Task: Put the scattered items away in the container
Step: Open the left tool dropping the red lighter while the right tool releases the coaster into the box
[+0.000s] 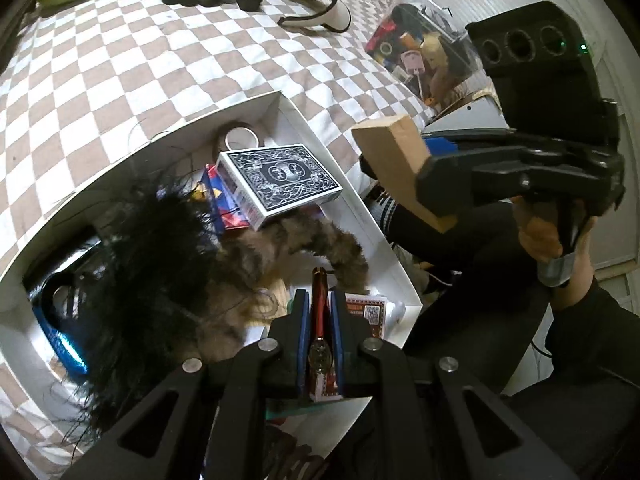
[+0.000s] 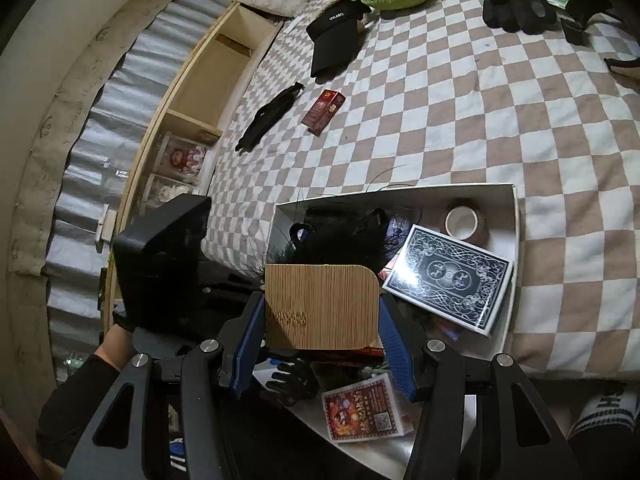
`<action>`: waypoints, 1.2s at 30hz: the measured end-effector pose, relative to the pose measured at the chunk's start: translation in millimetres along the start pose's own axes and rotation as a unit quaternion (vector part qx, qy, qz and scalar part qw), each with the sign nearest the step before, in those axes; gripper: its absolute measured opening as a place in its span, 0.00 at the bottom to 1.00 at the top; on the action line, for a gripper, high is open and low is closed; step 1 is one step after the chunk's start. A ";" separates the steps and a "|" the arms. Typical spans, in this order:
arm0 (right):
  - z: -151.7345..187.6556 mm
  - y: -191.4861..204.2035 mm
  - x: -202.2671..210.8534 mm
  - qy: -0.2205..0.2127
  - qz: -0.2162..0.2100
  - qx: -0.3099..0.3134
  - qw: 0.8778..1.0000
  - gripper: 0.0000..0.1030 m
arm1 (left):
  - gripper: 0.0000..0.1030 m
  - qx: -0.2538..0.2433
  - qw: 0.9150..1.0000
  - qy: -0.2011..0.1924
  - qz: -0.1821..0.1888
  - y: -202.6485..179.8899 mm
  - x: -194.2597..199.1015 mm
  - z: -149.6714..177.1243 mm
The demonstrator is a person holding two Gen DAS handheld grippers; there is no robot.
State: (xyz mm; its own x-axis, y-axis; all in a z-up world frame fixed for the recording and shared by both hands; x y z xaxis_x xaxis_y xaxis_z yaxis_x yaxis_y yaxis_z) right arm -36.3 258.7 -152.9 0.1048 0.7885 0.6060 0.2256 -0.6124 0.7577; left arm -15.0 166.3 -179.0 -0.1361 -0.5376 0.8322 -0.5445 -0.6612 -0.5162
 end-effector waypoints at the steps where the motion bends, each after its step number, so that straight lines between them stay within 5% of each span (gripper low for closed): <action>1: 0.8 -1.0 1.1 0.000 -0.003 -0.002 1.000 0.55 | 0.11 -0.003 1.000 0.004 -0.001 -1.5 -2.9 -0.9; 5: 3.5 -5.1 5.2 -0.002 -0.006 -0.007 1.000 0.55 | 0.11 -0.015 1.000 0.007 -0.012 -5.2 -8.3 -4.7; 10: 5.5 -9.4 8.3 -0.004 -0.004 -0.009 1.000 0.55 | 0.27 -0.026 0.999 -0.006 -0.030 -5.8 -3.2 -8.2; 26: 21.6 -3.6 -23.0 0.062 -0.010 -0.002 0.998 0.55 | 0.29 -0.008 0.994 -0.083 -0.069 22.2 60.2 0.9; 30: 27.1 0.3 -34.6 0.087 -0.007 0.005 0.996 0.55 | 0.54 0.000 0.993 -0.092 -0.079 29.5 67.3 3.8; 31: 28.3 1.6 -37.2 0.093 -0.006 0.006 0.996 0.56 | 0.56 0.001 0.992 -0.092 -0.082 31.3 68.0 4.4; 34: 30.2 5.2 -41.7 0.100 -0.003 0.013 0.995 0.88 | 0.57 0.004 0.992 -0.091 -0.090 36.8 70.0 6.0; 36: 29.6 8.7 -40.9 0.098 -0.006 0.018 0.995 0.88 | 0.58 0.006 0.991 -0.091 -0.095 40.4 71.3 7.1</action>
State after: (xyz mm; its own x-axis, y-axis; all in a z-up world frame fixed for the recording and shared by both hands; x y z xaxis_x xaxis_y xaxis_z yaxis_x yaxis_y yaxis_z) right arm -9.9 222.8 -178.2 -0.0890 0.7671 0.6354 0.2599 -0.5979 0.7582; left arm -40.8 97.6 -141.9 0.1201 -0.4876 0.8648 -0.5358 -0.7652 -0.3570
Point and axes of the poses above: each gripper's, at about its wrist camera, not at the fingertips, and x roughly against the way its jaws point, y to its left, z to its underside, the point moved 5 cm from there along -x, roughly the way its jaws point, and after that the axes turned 1 degree about -z, right-handed, at the moved point
